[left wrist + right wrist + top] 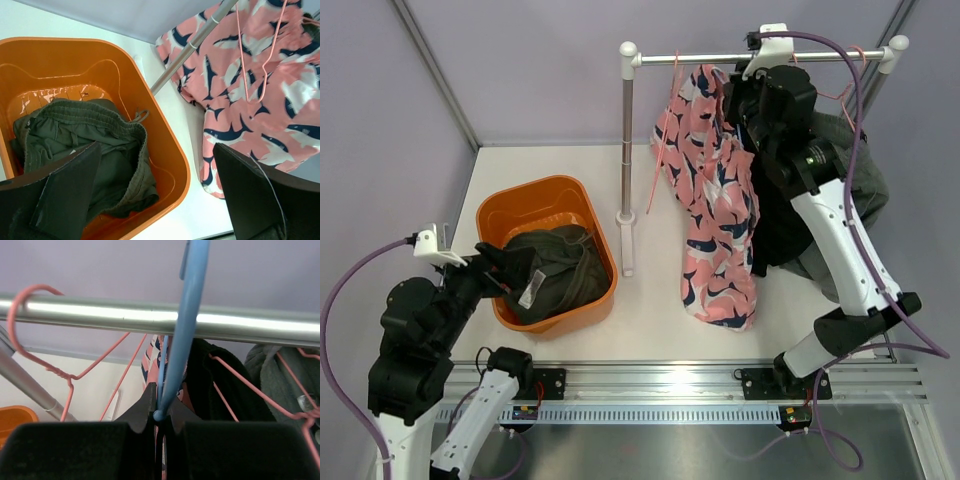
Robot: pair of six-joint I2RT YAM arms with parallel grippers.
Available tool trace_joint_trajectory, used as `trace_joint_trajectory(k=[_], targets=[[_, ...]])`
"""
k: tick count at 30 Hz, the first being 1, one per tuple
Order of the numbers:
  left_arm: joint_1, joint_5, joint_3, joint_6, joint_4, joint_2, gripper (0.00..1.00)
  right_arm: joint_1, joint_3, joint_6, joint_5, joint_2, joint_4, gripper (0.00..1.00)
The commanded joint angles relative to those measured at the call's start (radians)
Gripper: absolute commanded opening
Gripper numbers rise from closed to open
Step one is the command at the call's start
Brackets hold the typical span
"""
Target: Remove the shorts from the hanger
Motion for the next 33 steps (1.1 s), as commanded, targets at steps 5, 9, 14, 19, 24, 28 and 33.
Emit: trace_joint_trajectory(k=[5, 9, 14, 19, 24, 28, 33], targets=[[0.003, 0.130, -0.019, 0.068, 0.101, 0.037, 0.99, -0.005, -0.008, 0.074, -0.003, -0.156, -0.100, 0.00], [0.003, 0.237, -0.002, 0.096, 0.136, 0.047, 0.99, -0.003, -0.018, 0.161, -0.035, -0.212, -0.319, 0.00], [0.003, 0.343, 0.009, 0.099, 0.168, 0.070, 0.99, 0.072, -0.149, 0.237, -0.058, -0.366, -0.456, 0.00], [0.003, 0.446, -0.031, 0.081, 0.219, 0.112, 0.99, 0.271, -0.225, 0.306, 0.014, -0.431, -0.588, 0.00], [0.003, 0.472, -0.071, 0.055, 0.262, 0.129, 0.99, 0.507, -0.364, 0.411, 0.089, -0.457, -0.579, 0.00], [-0.006, 0.490, -0.134, 0.038, 0.283, 0.136, 0.97, 0.635, -0.426, 0.476, 0.162, -0.448, -0.558, 0.00], [-0.115, 0.440, -0.279, -0.014, 0.378, 0.138, 0.95, 0.750, -0.446, 0.522, 0.224, -0.421, -0.518, 0.00]])
